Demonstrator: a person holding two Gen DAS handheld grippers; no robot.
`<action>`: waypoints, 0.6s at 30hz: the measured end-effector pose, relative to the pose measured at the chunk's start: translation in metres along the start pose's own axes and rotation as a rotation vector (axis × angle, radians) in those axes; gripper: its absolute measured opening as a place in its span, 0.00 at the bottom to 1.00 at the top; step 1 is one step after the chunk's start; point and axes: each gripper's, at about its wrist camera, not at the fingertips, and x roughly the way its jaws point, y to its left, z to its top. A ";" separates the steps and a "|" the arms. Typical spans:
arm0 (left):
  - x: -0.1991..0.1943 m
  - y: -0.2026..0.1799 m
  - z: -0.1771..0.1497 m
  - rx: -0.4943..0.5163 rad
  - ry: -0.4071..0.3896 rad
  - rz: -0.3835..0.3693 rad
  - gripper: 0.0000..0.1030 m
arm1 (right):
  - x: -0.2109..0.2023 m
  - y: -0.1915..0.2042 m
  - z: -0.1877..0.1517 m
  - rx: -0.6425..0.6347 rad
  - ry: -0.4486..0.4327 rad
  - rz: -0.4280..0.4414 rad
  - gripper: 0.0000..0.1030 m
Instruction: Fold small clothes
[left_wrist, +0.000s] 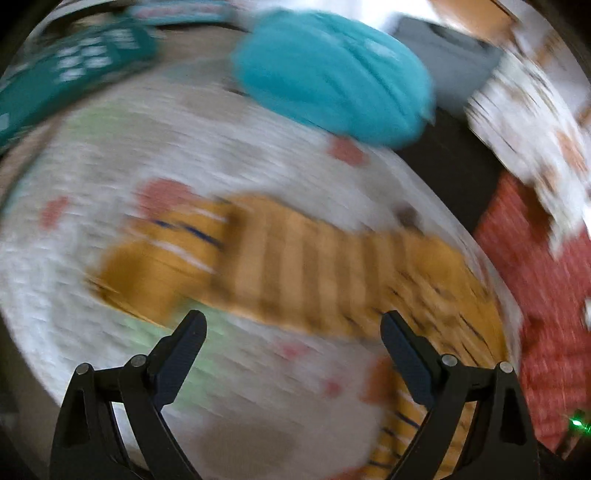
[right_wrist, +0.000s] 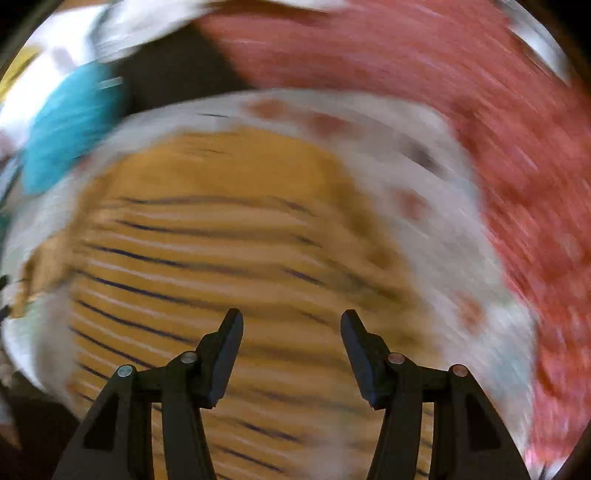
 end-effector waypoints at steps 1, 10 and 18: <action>0.006 -0.013 -0.008 0.020 0.028 -0.030 0.92 | 0.000 -0.027 -0.016 0.031 0.013 -0.033 0.57; 0.034 -0.100 -0.073 0.209 0.088 -0.065 0.92 | 0.029 -0.118 -0.116 0.205 0.063 0.003 0.34; 0.049 -0.090 -0.091 0.242 0.123 0.043 0.92 | -0.003 -0.151 -0.054 0.158 -0.082 -0.261 0.03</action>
